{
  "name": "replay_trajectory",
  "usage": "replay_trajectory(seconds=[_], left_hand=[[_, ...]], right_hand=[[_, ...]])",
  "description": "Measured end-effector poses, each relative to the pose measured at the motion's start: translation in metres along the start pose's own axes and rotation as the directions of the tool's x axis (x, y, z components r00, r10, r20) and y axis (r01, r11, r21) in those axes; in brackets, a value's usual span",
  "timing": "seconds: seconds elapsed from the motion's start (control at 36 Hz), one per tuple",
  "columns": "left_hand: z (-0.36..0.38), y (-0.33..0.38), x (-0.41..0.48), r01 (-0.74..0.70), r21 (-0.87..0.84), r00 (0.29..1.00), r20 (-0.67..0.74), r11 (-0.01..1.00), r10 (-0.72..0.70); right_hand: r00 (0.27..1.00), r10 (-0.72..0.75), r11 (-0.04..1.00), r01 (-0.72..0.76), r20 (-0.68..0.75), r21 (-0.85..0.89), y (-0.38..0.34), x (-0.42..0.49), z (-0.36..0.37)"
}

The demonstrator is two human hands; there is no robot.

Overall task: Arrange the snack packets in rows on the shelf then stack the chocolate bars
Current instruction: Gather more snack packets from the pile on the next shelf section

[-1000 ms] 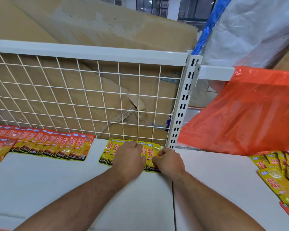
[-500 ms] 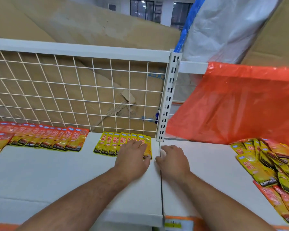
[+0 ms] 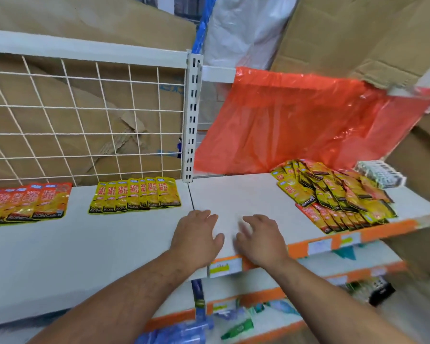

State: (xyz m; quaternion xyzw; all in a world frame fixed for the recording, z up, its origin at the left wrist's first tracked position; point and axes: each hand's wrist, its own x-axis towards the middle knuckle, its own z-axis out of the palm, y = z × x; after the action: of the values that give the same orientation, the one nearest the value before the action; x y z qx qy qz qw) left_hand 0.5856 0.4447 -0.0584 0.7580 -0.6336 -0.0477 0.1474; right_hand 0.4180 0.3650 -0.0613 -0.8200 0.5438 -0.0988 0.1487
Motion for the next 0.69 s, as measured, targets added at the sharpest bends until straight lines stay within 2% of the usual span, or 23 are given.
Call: replay_trajectory(seconds=[0.39,0.69], left_hand=[[0.021,0.084,0.022,-0.155,-0.047,0.984,0.078,0.987,0.158],[0.046,0.168,0.091,-0.170,0.009,0.984,0.062,0.985,0.169]], right_hand=[[0.981,0.175,0.981,-0.166,-0.087,0.099,0.079,-0.036,-0.044],[0.978,0.175,0.977,-0.157,-0.116,0.147,0.172,0.017,-0.080]])
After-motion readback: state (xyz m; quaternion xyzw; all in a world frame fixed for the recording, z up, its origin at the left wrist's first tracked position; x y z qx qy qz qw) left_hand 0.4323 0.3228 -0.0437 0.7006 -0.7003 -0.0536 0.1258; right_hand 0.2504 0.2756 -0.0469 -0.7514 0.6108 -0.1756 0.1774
